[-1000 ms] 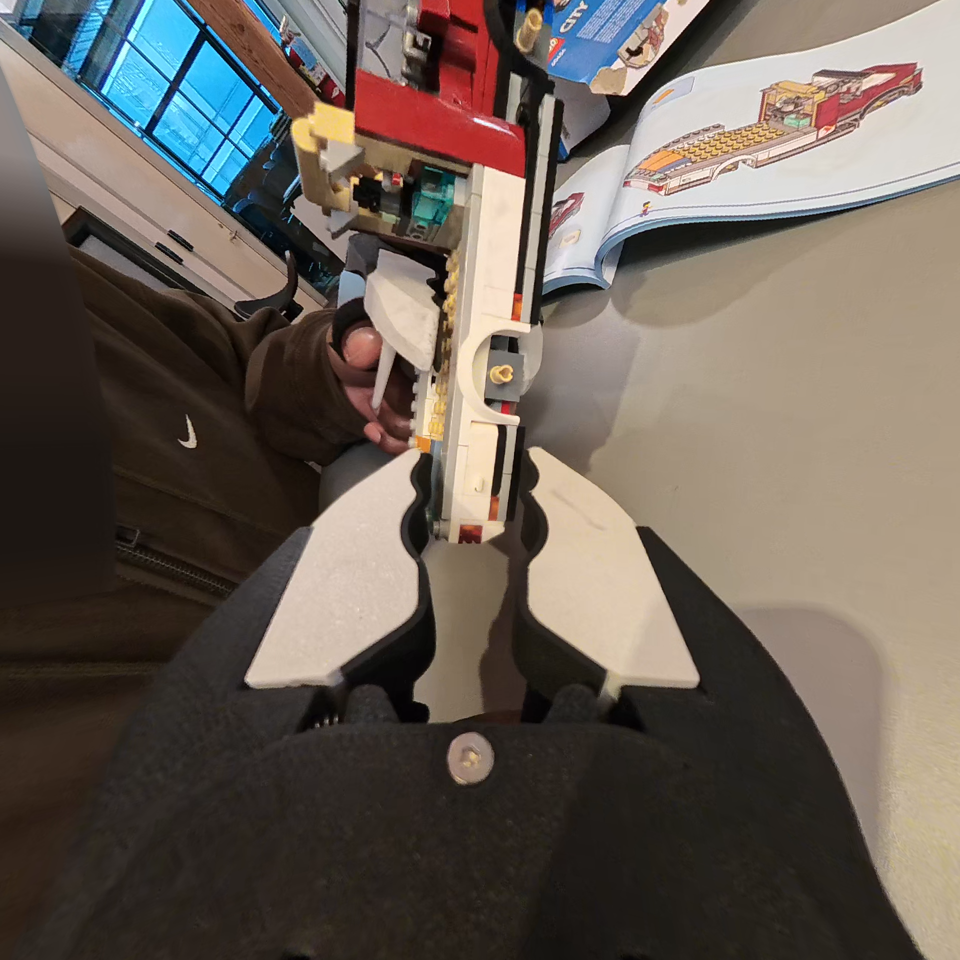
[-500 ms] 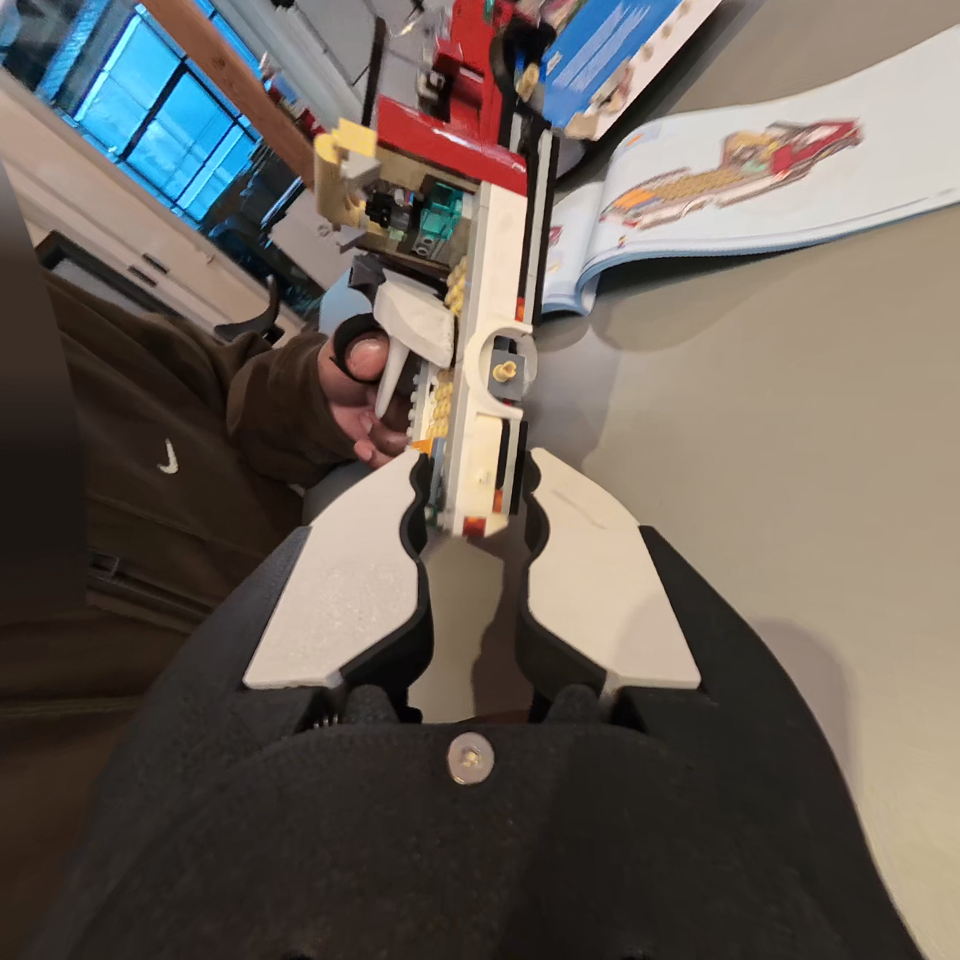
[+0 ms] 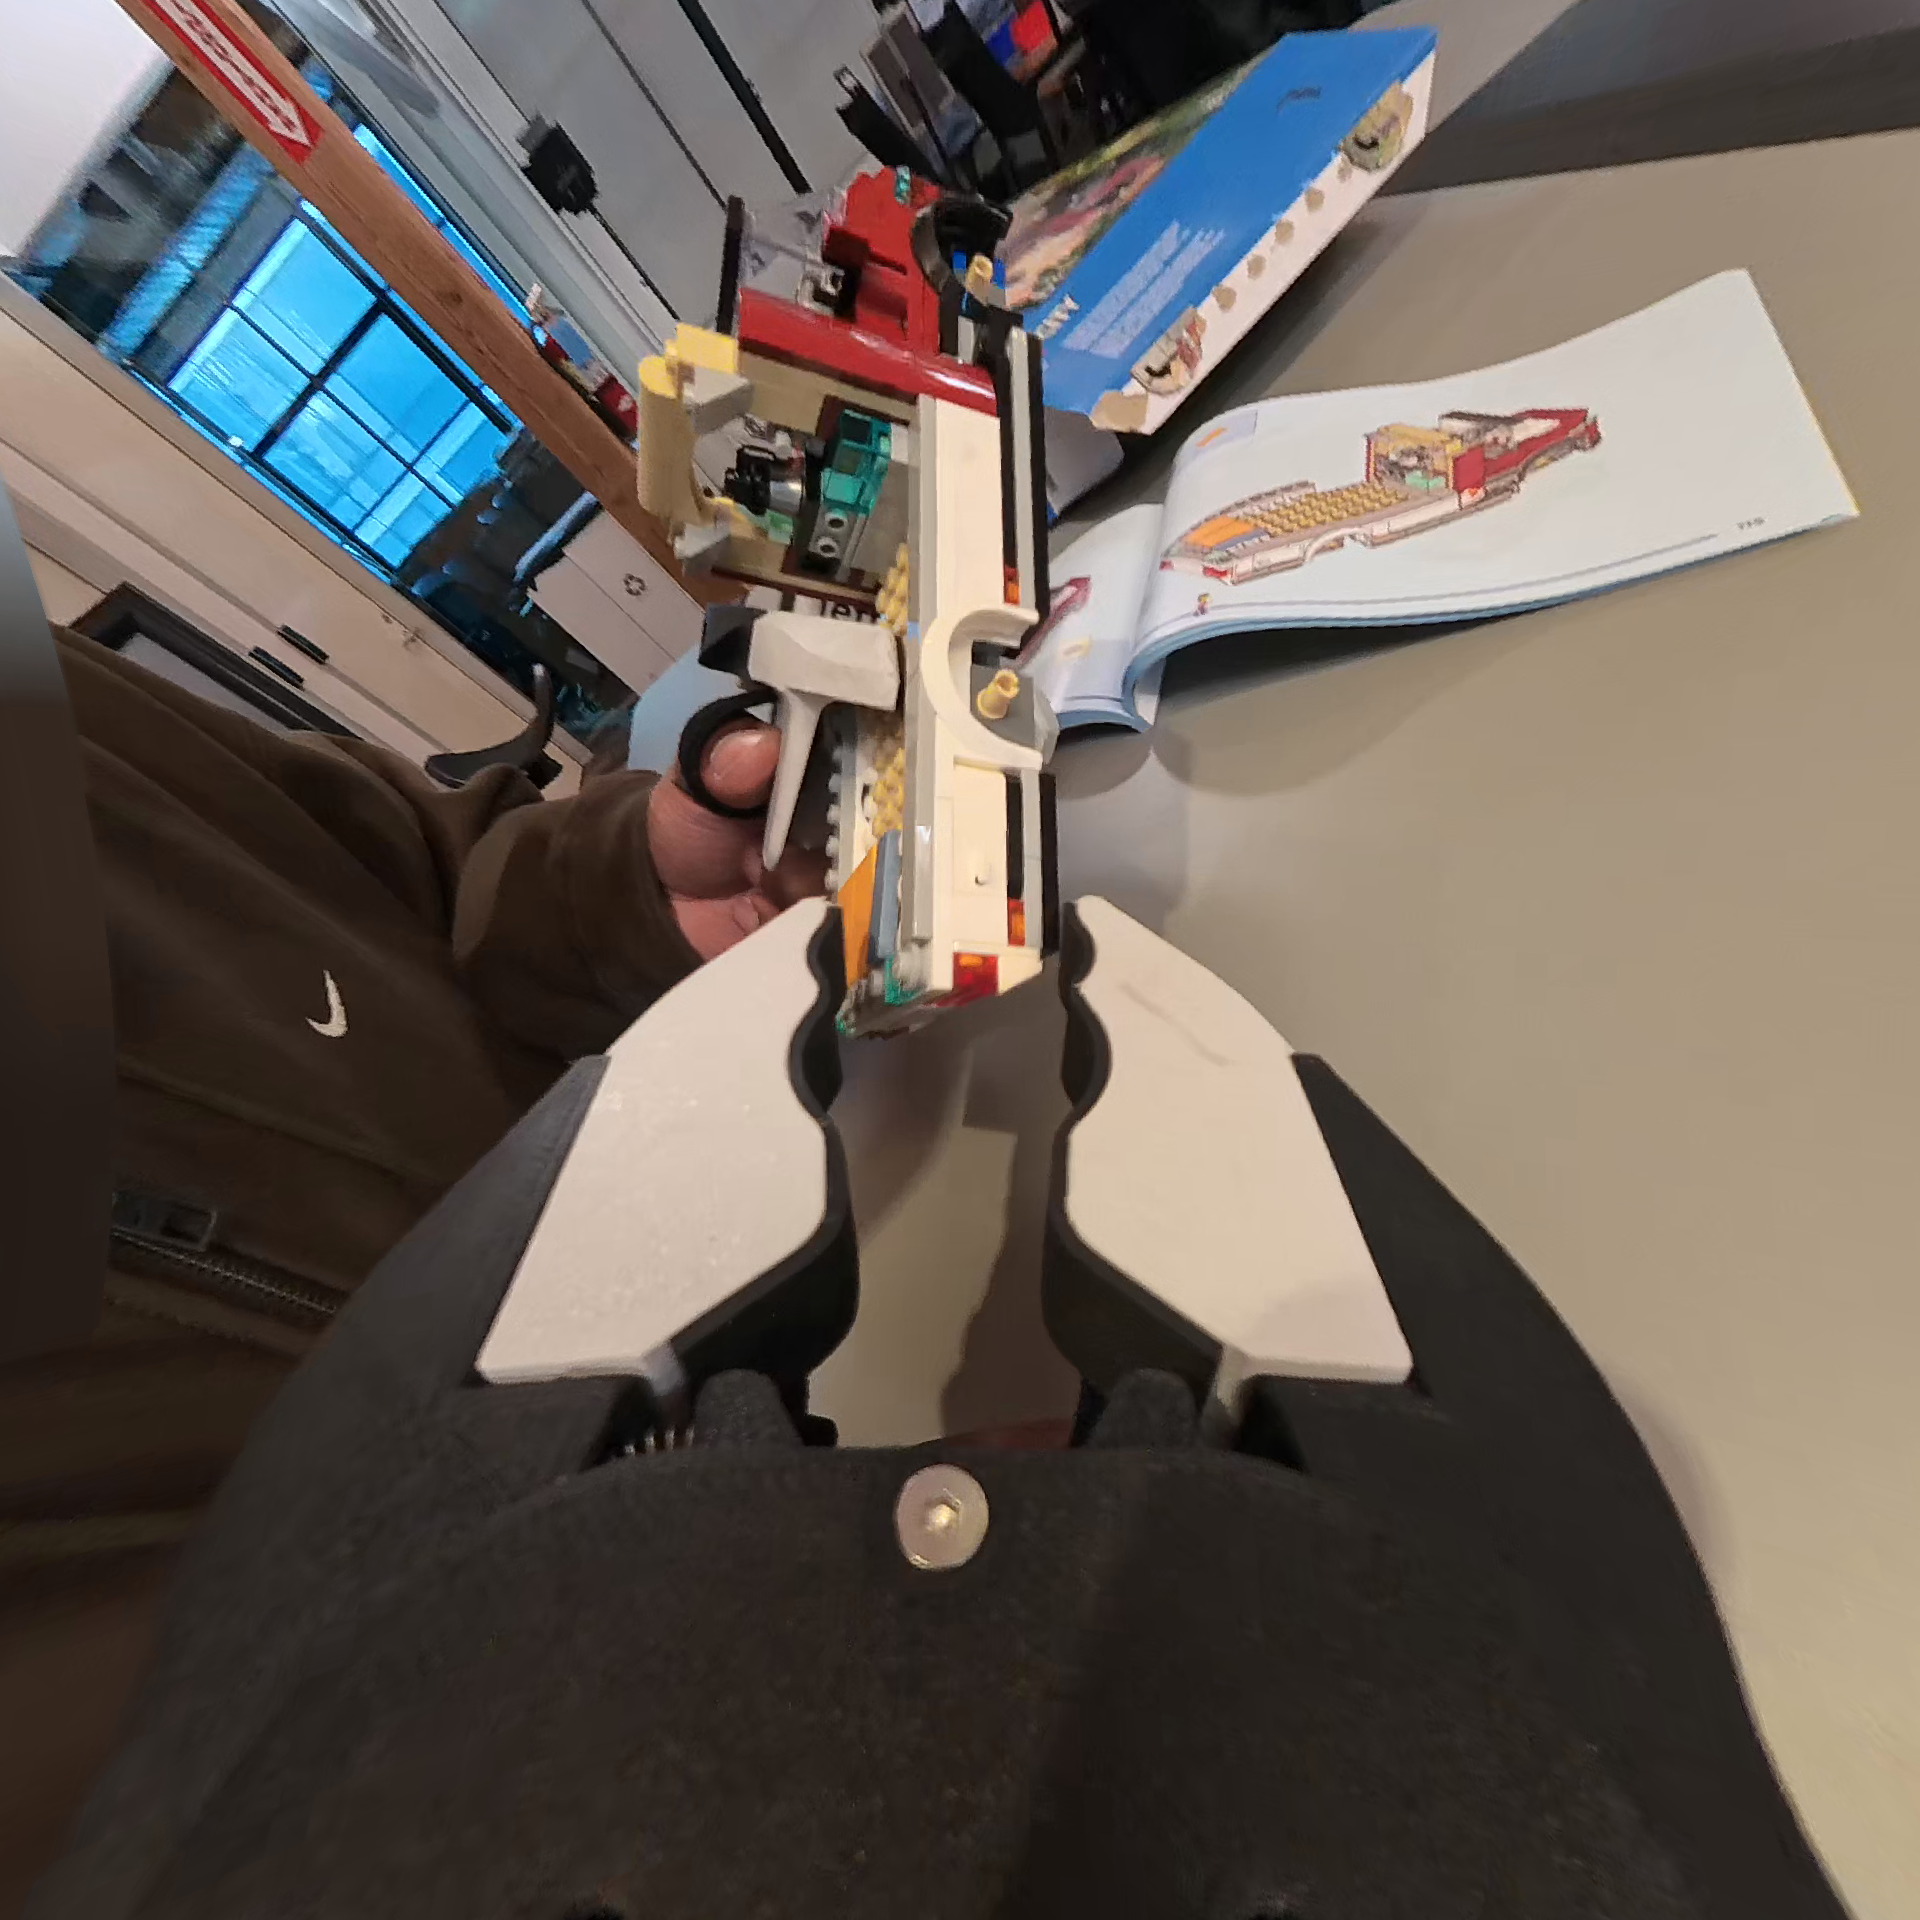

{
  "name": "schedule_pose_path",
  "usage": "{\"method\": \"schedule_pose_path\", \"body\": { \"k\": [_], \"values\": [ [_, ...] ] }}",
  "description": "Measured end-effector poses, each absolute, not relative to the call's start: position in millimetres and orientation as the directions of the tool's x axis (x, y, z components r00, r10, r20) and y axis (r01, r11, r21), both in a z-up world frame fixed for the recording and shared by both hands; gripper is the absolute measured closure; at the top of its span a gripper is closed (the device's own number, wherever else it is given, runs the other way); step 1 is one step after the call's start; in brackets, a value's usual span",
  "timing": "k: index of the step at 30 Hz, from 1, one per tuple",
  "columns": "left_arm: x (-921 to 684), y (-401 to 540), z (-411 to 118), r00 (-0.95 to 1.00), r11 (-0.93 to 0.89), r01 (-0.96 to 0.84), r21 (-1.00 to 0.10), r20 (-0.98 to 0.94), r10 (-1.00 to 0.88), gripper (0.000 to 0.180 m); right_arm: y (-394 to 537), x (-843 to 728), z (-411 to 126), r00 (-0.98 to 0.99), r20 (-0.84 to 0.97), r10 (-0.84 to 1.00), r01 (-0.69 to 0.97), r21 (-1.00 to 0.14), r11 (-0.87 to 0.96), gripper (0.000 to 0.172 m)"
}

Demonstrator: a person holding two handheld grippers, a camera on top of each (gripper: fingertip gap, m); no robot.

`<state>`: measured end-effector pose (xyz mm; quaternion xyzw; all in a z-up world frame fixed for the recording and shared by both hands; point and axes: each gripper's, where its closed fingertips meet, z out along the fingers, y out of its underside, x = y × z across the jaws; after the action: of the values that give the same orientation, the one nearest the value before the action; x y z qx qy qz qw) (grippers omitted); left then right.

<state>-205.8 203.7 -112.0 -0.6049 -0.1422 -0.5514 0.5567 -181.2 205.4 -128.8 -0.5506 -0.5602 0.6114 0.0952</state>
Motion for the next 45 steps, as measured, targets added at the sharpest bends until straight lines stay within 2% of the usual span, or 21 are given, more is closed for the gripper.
{"method": "schedule_pose_path", "body": {
  "k": [2,14,26,29,32,33,39,45],
  "values": [
    [-202.2,202.7,-110.6,0.351,-0.347,0.775,-0.528,0.817,-0.458,0.157,204.6,-180.4,-128.5,-0.384,-0.553,0.739,0.497,-0.799,-0.34,0.137],
    [-196.8,200.9,-108.8,0.34,-0.367,0.758,-0.538,0.808,-0.482,0.157,201.2,-176.1,-127.8,-0.423,-0.498,0.757,0.494,-0.827,-0.268,0.14],
    [-199.1,201.0,-108.0,0.337,-0.356,0.767,-0.533,0.808,-0.483,0.155,201.3,-177.8,-127.3,-0.418,-0.497,0.76,0.484,-0.83,-0.277,0.14],
    [-204.0,201.3,-105.7,0.339,-0.324,0.785,-0.528,0.804,-0.488,0.156,204.7,-182.0,-120.8,-0.402,-0.513,0.759,0.447,-0.833,-0.326,0.14],
    [-209.9,201.8,-104.7,0.348,-0.291,0.801,-0.523,0.802,-0.485,0.156,200.5,-179.9,-117.0,-0.419,-0.502,0.757,0.445,-0.84,-0.311,0.12],
    [-210.8,201.3,-103.5,0.349,-0.282,0.803,-0.525,0.798,-0.491,0.156,200.3,-179.8,-115.5,-0.418,-0.489,0.766,0.435,-0.848,-0.303,0.119],
    [-209.8,198.0,-97.3,0.369,-0.243,0.792,-0.56,0.757,-0.539,0.156,203.4,-181.5,-111.0,-0.397,-0.483,0.781,0.397,-0.857,-0.328,0.13],
    [-203.2,192.7,-89.5,0.43,-0.193,0.74,-0.645,0.674,-0.601,0.157,196.7,-179.7,-108.8,-0.421,-0.393,0.817,0.365,-0.898,-0.244,0.13]
  ]
}}
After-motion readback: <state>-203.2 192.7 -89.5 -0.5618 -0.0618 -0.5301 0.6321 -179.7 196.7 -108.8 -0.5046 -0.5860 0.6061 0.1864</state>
